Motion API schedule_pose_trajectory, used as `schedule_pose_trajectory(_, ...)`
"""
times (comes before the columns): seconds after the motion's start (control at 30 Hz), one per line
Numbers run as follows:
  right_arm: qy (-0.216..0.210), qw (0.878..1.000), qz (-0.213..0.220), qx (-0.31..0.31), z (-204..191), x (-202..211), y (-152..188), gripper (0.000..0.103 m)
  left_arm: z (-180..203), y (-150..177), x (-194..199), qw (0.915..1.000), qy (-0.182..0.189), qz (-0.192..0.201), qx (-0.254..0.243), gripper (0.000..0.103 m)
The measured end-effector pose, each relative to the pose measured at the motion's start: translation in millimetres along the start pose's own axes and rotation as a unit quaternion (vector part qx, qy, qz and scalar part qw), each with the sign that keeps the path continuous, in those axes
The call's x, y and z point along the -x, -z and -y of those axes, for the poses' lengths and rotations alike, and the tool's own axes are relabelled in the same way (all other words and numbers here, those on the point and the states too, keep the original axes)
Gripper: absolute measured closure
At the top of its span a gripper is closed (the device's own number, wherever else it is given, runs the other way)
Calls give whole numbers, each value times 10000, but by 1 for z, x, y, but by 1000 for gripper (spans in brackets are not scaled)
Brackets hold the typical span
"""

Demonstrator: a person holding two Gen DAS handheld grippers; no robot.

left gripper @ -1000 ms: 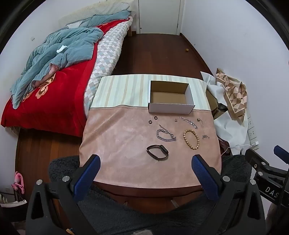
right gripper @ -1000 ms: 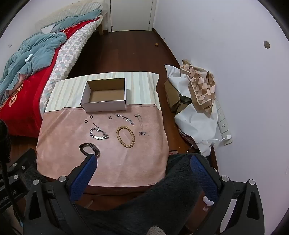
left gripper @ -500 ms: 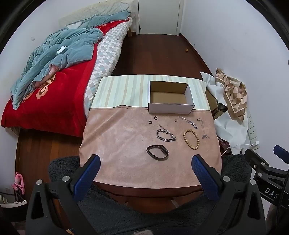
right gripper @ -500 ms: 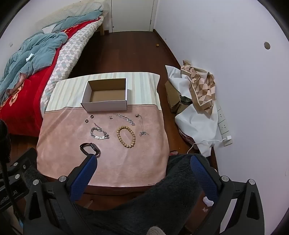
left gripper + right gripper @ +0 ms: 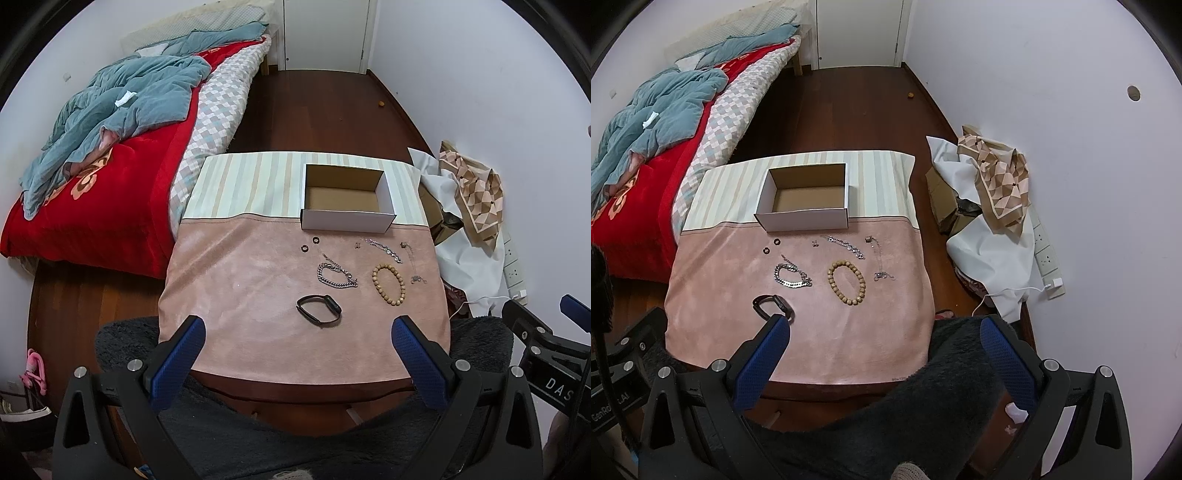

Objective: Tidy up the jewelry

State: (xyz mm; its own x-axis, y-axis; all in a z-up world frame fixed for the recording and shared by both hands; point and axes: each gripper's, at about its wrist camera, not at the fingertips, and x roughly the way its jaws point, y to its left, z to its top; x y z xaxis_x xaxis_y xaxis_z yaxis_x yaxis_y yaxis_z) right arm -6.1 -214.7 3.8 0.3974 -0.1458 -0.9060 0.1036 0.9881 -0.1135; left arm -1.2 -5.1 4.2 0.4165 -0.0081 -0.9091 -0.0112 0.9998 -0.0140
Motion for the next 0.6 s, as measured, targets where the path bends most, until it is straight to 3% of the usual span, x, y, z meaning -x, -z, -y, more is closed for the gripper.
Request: schedule_pose_trajectory(0.6, 8, 10000, 18, 34, -1, 2, -3, 0, -3, 1, -3, 10000, 16, 15, 20, 0)
